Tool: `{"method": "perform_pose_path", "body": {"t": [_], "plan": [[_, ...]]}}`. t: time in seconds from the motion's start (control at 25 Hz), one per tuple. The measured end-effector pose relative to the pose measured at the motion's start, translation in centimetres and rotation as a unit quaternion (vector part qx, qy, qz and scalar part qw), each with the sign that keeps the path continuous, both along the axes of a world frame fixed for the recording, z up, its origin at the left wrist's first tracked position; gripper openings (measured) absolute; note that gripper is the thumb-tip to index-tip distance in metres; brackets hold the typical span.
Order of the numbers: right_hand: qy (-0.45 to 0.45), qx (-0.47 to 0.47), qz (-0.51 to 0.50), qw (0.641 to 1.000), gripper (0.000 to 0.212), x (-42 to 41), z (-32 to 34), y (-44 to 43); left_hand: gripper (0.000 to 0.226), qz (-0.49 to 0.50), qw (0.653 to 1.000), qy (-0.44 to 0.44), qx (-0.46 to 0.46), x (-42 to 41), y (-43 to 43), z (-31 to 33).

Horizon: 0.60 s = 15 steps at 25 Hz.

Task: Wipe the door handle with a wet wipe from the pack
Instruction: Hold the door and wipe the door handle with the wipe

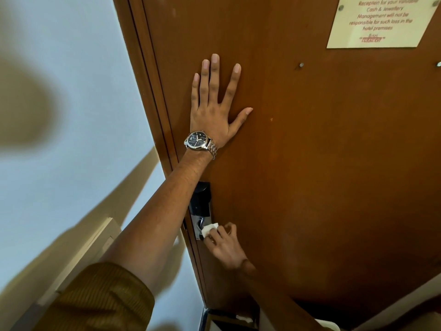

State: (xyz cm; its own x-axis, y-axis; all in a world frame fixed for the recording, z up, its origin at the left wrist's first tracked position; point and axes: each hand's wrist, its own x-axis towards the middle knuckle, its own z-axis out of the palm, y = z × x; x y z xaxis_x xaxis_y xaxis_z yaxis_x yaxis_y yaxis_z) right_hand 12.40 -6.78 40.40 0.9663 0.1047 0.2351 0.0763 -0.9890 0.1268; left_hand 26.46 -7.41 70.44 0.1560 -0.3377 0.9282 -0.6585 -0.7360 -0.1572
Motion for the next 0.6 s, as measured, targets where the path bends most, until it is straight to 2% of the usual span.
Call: {"method": "perform_pose_path", "body": {"t": [0.08, 0.16, 0.2, 0.24, 0.28, 0.36, 0.48, 0.52, 0.6], "plan": [[-0.009, 0.06, -0.048, 0.997, 0.062, -1.2, -0.1, -1.5, 0.082, 0.001, 1.0, 0.0, -0.002, 0.1, 0.1, 0.0], [-0.05, 0.139, -0.099, 0.984, 0.046, -2.1, -0.4, -2.5, 0.082, 0.002, 1.0, 0.0, -0.003, 0.1, 0.1, -0.1], [-0.092, 0.211, -0.122, 0.965, 0.036, -2.4, -1.0, -2.6, 0.082, 0.001, 1.0, 0.001, -0.002, 0.1, 0.1, -0.1], [-0.143, 0.312, -0.149, 0.928, 0.027, -2.7, -1.5, -2.4, 0.082, 0.0, 1.0, 0.002, 0.001, 0.0, 0.1, -0.3], [-0.186, 0.425, -0.181, 0.867, 0.02, -2.7, -1.6, -2.1, 0.082, 0.002, 1.0, 0.0, 0.002, 0.0, 0.0, -0.3], [-0.21, 0.634, -0.236, 0.706, 0.015, -2.2, -1.3, -1.9, 0.083, 0.002, 1.0, -0.001, 0.0, 0.1, 0.0, -0.2], [-0.136, 0.838, -0.278, 0.449, 0.02, -1.8, -0.5, -2.0, 0.083, 0.003, 1.0, 0.0, 0.0, 0.2, 0.0, -0.2], [-0.101, 0.875, -0.276, 0.385, 0.021, -2.0, -0.3, -1.7, 0.083, 0.005, 1.0, 0.001, 0.0, 0.2, 0.1, -0.3], [-0.063, 0.914, -0.257, 0.307, 0.021, -2.6, -0.6, -0.7, 0.083, 0.006, 1.0, 0.005, 0.002, 0.1, 0.0, -0.3]]}}
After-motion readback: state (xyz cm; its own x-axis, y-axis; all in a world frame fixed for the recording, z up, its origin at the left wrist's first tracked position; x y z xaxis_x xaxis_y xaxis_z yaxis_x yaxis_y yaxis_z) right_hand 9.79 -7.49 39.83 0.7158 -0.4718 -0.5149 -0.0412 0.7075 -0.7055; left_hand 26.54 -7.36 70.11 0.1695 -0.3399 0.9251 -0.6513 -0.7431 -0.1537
